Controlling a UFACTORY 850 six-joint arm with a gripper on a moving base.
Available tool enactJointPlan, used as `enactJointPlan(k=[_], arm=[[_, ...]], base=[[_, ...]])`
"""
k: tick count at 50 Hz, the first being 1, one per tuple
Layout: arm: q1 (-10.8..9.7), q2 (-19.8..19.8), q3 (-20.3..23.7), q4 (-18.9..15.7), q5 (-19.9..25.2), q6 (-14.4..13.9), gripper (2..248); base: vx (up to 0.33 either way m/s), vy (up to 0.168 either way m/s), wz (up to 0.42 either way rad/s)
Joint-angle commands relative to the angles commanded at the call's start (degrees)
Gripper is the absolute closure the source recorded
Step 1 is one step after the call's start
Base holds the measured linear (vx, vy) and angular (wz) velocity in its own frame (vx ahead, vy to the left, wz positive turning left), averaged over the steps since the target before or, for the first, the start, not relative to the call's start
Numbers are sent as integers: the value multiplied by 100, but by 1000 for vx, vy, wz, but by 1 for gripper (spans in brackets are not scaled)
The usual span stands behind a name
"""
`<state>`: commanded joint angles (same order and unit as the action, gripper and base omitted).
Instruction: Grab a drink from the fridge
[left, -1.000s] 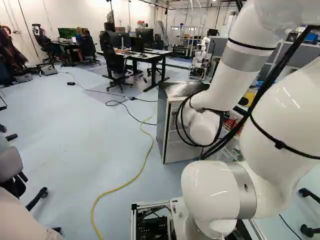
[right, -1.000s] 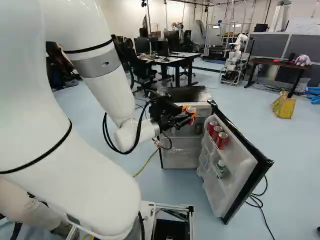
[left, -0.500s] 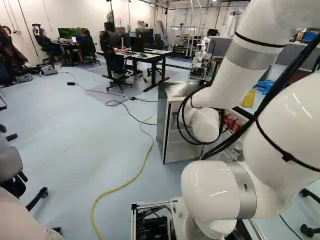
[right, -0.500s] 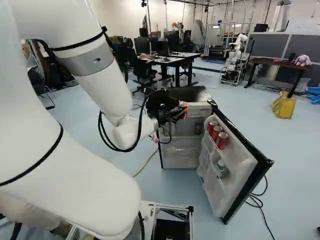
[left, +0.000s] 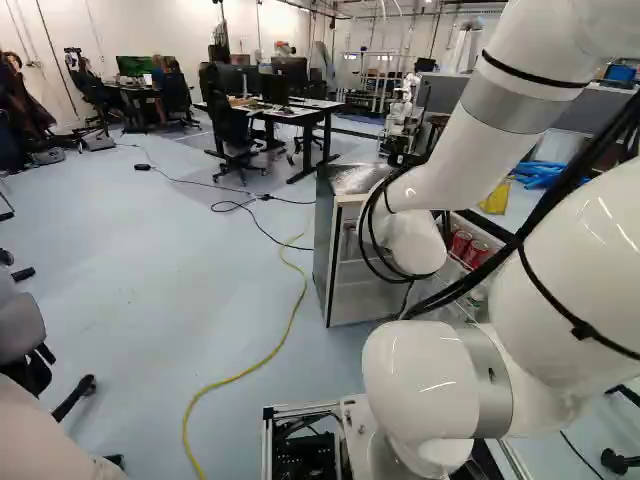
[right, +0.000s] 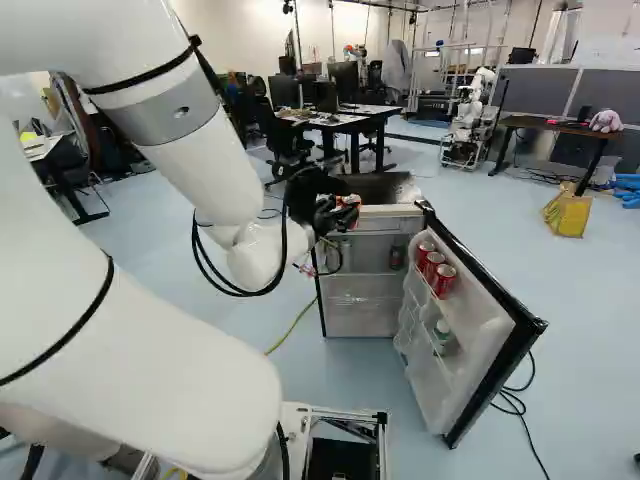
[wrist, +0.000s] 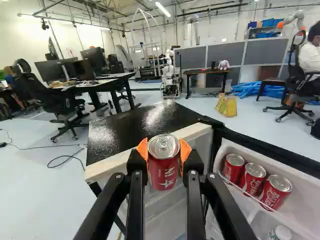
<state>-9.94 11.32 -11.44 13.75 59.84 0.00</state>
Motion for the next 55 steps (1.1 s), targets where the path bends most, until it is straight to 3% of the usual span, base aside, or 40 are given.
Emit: enactJointPlan(k=[28,55], arm=[[-223,-133,-522,-1221,-645,0,167],[-436,-581,-1261,-2365,-1309,0,167]], base=[[0,0,0],[0,0,0]])
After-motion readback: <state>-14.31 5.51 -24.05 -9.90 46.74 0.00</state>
